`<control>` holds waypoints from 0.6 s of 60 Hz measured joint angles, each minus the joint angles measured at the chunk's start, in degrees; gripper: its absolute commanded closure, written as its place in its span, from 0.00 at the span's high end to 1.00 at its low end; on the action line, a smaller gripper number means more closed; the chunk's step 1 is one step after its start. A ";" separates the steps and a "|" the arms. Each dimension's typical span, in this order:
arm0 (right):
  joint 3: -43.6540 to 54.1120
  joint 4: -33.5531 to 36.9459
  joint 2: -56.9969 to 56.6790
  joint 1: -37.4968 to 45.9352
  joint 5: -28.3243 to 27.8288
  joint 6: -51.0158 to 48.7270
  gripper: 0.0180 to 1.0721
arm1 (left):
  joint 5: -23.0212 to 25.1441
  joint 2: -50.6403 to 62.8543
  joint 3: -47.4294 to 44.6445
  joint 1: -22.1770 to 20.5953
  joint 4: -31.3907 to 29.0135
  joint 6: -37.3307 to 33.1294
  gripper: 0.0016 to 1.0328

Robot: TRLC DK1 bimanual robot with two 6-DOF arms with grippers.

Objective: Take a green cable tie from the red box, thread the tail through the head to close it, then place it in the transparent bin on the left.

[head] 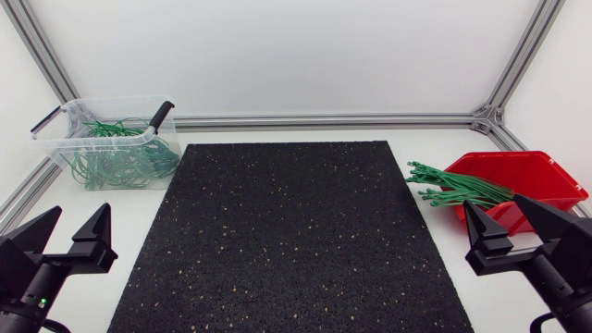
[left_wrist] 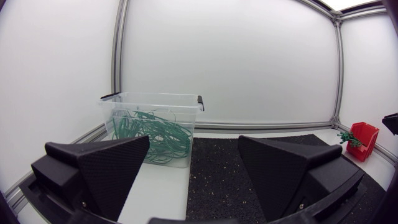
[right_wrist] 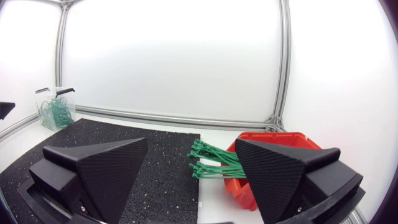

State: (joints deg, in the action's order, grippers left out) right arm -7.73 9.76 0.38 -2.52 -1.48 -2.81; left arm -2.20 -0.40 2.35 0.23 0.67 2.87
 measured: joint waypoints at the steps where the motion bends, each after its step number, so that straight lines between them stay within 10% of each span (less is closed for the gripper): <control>1: -0.61 0.24 0.07 0.00 0.02 0.00 0.97 | 0.00 0.00 0.00 0.00 0.00 0.00 0.96; 36: -32.20 14.99 34.69 9.75 -4.42 -8.22 0.97 | 0.00 0.00 0.00 0.00 0.00 0.00 0.96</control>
State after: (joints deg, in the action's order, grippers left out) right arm -39.92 24.75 35.07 7.22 -5.89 -11.03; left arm -2.20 -0.40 2.35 0.23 0.67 2.87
